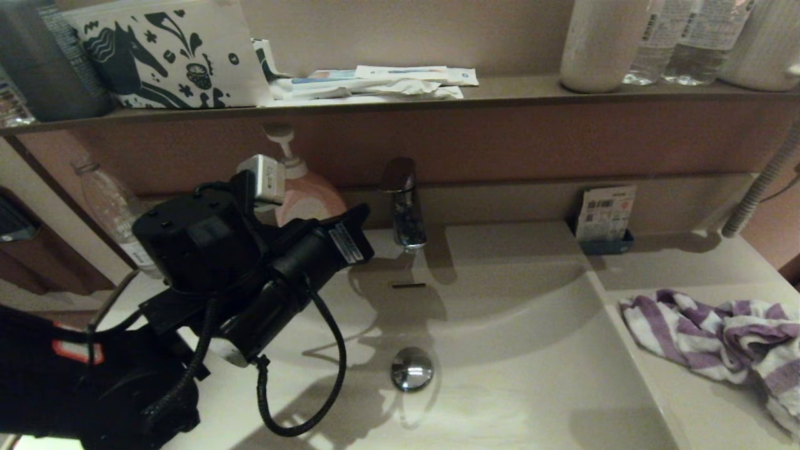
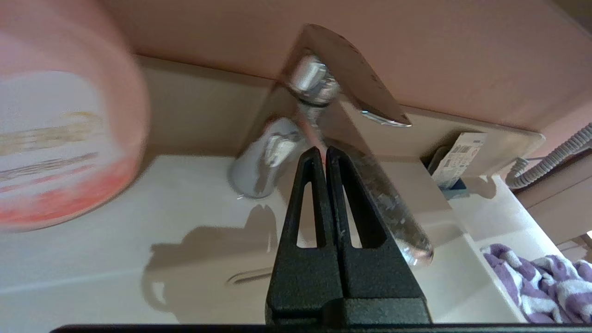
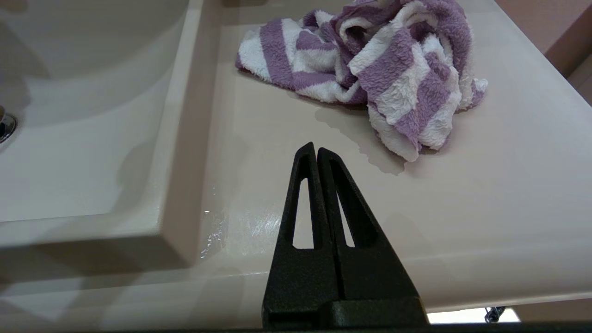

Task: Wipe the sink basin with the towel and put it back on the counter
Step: Turn on the faucet

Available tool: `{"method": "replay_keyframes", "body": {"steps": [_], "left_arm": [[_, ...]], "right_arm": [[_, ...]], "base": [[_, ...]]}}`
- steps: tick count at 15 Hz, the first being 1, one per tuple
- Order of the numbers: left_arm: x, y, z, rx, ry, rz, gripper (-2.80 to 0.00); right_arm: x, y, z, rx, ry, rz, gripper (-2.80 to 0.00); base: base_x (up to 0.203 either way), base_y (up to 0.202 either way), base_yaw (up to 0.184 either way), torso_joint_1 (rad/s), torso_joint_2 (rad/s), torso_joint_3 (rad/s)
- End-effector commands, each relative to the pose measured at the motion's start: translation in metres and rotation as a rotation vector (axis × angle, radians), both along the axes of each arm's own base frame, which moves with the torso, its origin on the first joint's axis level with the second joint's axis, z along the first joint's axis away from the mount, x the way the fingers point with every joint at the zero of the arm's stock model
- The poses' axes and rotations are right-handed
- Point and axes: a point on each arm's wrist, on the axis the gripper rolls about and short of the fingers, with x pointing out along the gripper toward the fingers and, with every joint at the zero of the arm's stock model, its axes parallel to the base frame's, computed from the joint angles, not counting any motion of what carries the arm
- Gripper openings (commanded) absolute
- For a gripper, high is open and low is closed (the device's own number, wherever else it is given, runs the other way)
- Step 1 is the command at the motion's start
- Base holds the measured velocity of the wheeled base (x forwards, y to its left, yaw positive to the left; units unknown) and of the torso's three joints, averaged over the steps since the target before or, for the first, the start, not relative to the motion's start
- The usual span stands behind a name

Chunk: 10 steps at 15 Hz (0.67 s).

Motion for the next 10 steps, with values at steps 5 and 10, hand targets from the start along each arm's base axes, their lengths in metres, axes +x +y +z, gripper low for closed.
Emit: {"method": "replay_keyframes", "body": {"steps": [5,10], "left_arm": [[0.017,-0.024,-0.001,-0.004,-0.017,-0.002,-2.80],[0.027,-0.026,0.009,-0.018,-0.055,0.016,-2.80]], "right_arm": [[0.000,0.000,0.000,0.000,0.000,0.000,-2.80],[0.000,0.000,0.000,0.000,0.000,0.000,-2.80]], "base": [[0.000,0.000,0.000,0.000,0.00,0.000],[0.000,0.000,0.000,0.000,0.00,0.000]]}}
